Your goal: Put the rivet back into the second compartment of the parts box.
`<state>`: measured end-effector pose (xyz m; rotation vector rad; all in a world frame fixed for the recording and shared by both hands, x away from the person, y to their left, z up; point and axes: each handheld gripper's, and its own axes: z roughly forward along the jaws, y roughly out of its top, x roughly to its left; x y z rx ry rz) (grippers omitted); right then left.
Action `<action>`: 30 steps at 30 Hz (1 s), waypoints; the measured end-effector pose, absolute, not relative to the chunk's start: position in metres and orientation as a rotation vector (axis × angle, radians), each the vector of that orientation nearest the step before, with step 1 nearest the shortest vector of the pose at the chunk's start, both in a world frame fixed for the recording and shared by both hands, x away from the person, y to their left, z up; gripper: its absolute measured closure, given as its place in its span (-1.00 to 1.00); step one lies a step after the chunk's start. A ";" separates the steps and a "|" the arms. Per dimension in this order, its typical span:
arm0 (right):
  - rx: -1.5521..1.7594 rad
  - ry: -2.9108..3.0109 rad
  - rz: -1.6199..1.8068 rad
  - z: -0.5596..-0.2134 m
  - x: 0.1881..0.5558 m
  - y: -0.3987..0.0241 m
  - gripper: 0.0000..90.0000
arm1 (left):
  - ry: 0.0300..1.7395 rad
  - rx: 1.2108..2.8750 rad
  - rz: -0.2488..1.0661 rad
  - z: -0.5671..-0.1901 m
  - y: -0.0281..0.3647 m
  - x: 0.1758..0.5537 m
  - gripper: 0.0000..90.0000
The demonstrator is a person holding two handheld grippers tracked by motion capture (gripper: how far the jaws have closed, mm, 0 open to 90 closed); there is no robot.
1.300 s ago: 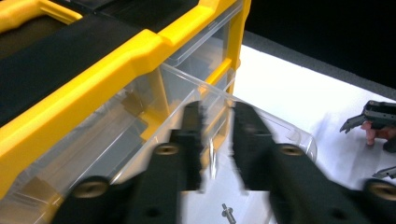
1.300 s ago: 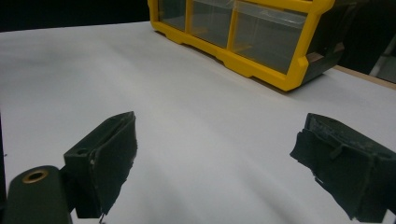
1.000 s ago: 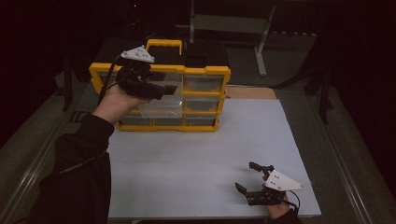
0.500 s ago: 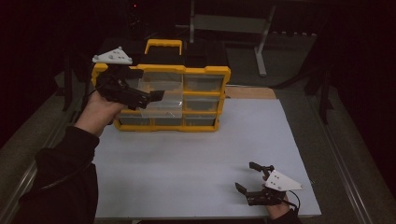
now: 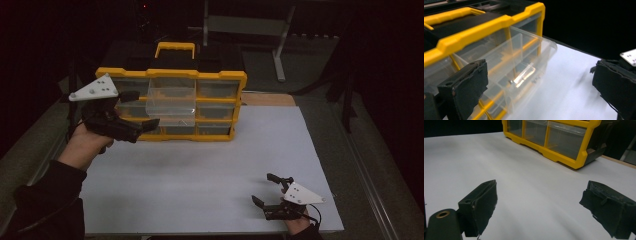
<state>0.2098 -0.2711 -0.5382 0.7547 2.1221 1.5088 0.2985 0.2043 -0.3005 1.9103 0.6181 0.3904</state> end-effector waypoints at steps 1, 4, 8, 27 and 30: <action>0.756 2.122 1.509 -0.538 0.210 -0.271 -0.75 | 0.611 1.901 0.388 -0.307 0.207 0.294 -1.00; 0.757 2.121 1.508 -0.538 0.210 -0.271 -0.75 | 0.611 1.891 0.399 -0.314 0.210 0.289 -1.00; 0.760 2.121 1.509 -0.538 0.210 -0.271 -0.75 | 0.617 1.886 0.423 -0.327 0.214 0.280 -1.00; 0.759 2.124 1.506 -0.538 0.209 -0.271 -0.75 | 0.694 1.800 0.441 -0.428 0.236 0.248 -1.00; 0.759 2.124 1.507 -0.538 0.209 -0.270 -0.75 | 0.708 1.802 0.429 -0.442 0.238 0.244 -1.00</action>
